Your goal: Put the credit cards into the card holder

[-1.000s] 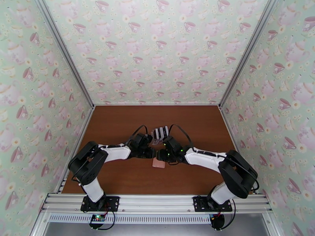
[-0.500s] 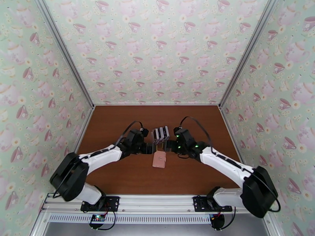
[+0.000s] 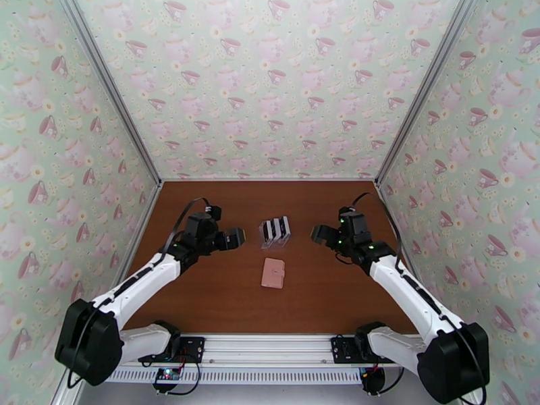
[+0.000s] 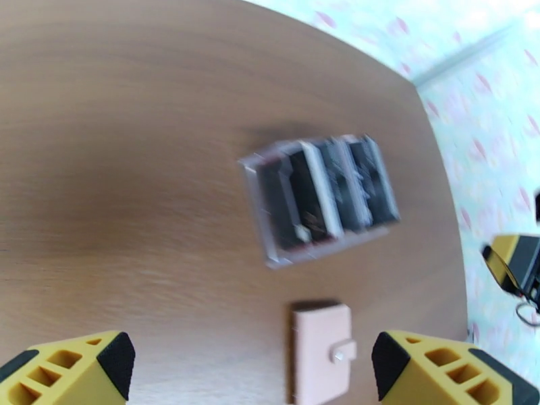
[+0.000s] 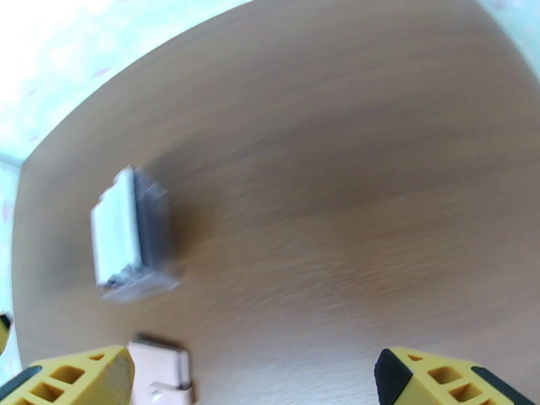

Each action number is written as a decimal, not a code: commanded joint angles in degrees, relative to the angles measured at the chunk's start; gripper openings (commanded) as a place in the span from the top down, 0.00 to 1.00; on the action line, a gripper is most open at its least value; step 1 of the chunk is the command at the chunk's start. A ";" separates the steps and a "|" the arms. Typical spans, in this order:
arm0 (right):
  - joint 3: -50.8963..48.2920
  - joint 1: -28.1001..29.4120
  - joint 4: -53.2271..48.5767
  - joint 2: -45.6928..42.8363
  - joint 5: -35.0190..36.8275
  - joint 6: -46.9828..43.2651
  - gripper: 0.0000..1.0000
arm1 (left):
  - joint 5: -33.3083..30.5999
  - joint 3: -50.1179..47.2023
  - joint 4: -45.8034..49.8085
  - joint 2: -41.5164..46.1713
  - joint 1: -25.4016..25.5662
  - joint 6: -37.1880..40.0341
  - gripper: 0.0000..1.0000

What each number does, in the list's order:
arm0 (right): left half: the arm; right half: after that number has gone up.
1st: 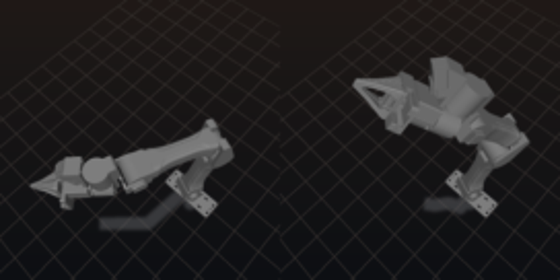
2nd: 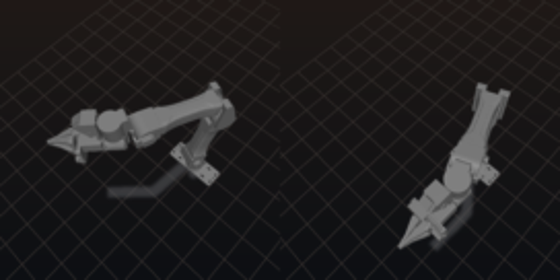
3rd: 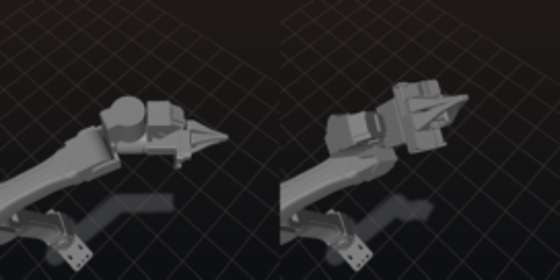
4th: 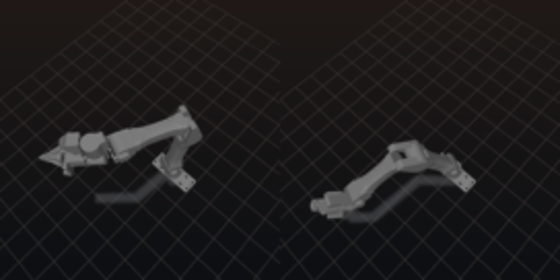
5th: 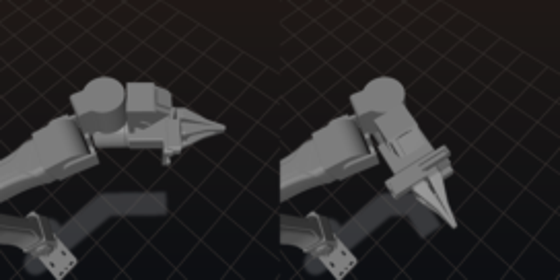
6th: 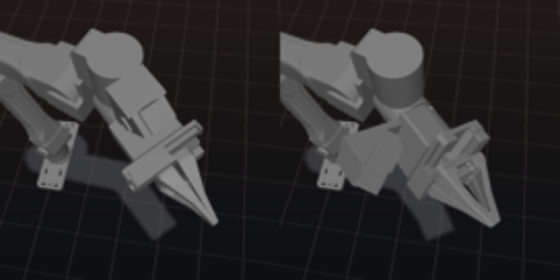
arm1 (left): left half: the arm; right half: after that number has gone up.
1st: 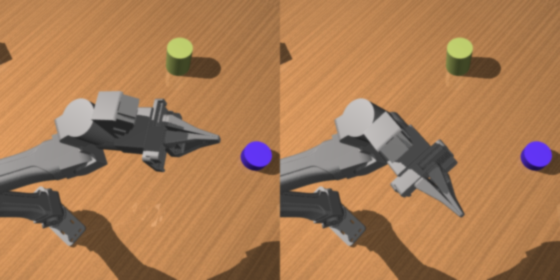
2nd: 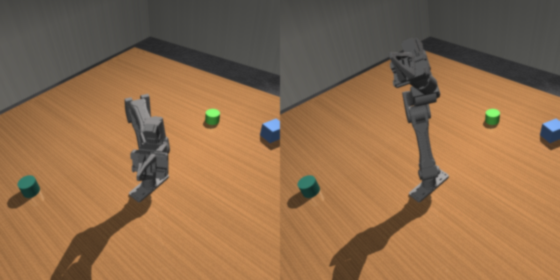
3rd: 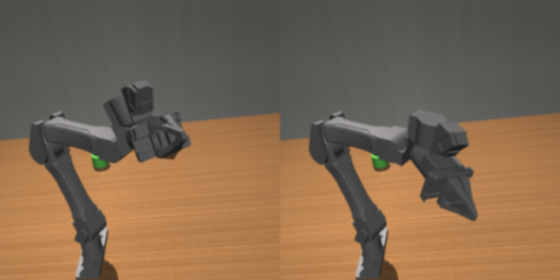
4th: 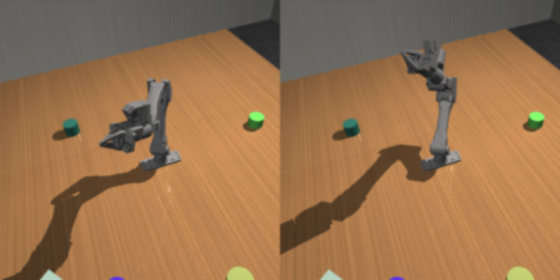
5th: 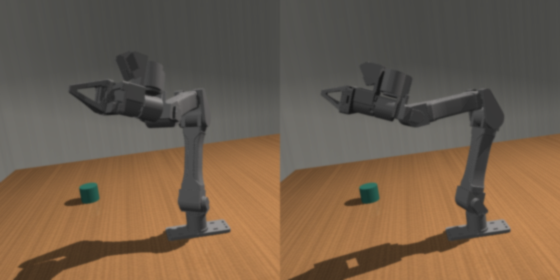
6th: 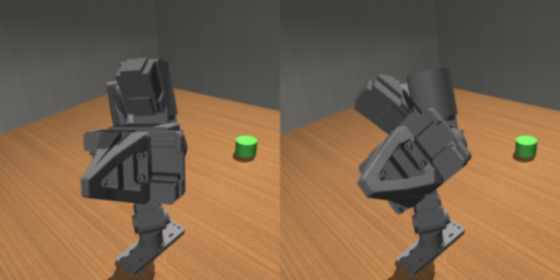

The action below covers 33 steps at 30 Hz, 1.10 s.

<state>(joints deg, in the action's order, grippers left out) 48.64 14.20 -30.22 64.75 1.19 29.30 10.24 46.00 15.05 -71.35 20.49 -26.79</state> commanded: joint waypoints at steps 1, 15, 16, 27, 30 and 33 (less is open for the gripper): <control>0.94 -3.21 -0.36 -1.66 3.04 -2.63 0.00 | -5.03 -1.28 0.17 1.69 -1.65 -0.50 0.00; -8.54 -9.54 18.02 -5.73 5.68 -9.97 0.00 | -19.09 -5.10 -8.03 7.53 -6.10 8.86 0.00; -9.96 -9.54 20.30 -6.68 6.22 -11.10 0.00 | -18.98 -5.46 -9.42 7.48 -6.21 11.66 0.00; -19.07 -9.63 39.04 -3.47 10.67 -21.52 0.00 | -18.20 -15.25 -27.32 8.73 -10.10 23.43 0.00; -19.54 -9.63 42.10 -1.48 10.85 -23.29 0.00 | -14.76 -18.60 -32.91 9.32 -12.55 24.24 0.00; -20.35 -9.64 45.65 -0.31 10.72 -24.50 0.00 | -11.60 -21.43 -38.60 9.08 -15.80 24.14 0.00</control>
<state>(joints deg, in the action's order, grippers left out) 29.12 4.80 8.69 63.79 10.44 8.01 -5.39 26.44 -15.59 -62.98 6.81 -4.40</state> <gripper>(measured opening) 0.999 0.998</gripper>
